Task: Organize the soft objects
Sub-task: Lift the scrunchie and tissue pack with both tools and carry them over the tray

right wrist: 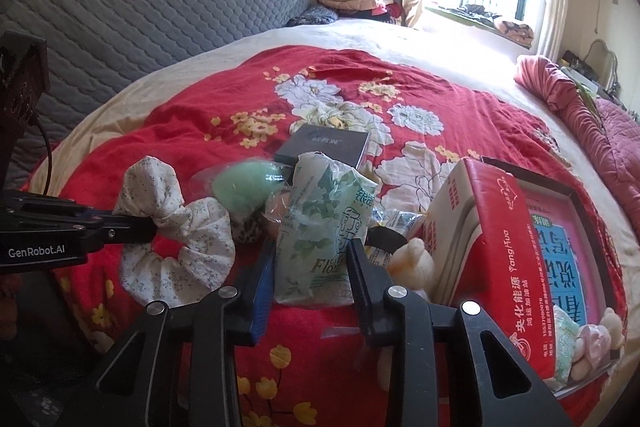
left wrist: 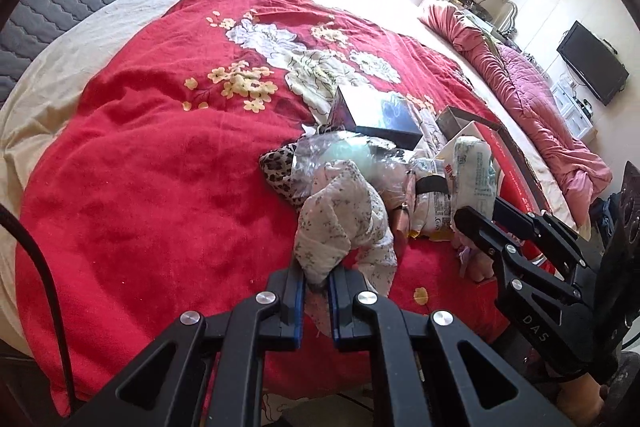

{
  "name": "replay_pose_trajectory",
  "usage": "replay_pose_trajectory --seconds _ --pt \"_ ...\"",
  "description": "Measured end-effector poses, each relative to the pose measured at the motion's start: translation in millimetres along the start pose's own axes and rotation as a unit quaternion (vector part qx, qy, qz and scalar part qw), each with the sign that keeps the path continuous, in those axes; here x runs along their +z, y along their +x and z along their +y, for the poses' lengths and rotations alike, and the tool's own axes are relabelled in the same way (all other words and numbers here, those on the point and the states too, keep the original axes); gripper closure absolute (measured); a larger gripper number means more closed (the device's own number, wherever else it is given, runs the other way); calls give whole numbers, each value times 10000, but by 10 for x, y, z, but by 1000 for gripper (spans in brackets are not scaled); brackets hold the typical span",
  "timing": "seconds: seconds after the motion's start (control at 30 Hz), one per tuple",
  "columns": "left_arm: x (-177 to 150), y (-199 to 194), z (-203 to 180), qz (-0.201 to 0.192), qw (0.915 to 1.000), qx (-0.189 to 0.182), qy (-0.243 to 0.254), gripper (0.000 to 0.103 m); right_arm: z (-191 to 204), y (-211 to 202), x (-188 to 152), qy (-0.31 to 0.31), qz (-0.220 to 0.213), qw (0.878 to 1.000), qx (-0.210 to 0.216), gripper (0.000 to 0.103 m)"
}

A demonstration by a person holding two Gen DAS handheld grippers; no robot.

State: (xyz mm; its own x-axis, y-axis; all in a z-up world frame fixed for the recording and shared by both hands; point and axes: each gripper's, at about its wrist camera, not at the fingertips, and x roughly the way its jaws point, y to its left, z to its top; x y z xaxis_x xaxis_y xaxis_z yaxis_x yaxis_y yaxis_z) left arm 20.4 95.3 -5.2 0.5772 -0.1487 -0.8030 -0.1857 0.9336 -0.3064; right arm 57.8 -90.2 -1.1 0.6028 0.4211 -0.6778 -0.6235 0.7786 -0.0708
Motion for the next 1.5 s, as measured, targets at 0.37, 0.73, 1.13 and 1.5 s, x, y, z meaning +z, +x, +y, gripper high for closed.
replay_pose_trajectory --seconds 0.37,0.73,1.13,1.5 --pt "139 -284 -293 -372 9991 -11 197 93 -128 -332 76 130 -450 9989 -3 68" --pt "307 -469 -824 -599 9963 -115 609 93 -332 -712 139 267 -932 9950 -250 68" --pt "447 -498 -1398 -664 9916 -221 1085 93 -829 -1042 108 684 -1260 9874 -669 68" --pt "593 -439 -1975 -710 9844 -443 1545 93 -1238 -1266 -2 1071 -1425 9791 -980 68"
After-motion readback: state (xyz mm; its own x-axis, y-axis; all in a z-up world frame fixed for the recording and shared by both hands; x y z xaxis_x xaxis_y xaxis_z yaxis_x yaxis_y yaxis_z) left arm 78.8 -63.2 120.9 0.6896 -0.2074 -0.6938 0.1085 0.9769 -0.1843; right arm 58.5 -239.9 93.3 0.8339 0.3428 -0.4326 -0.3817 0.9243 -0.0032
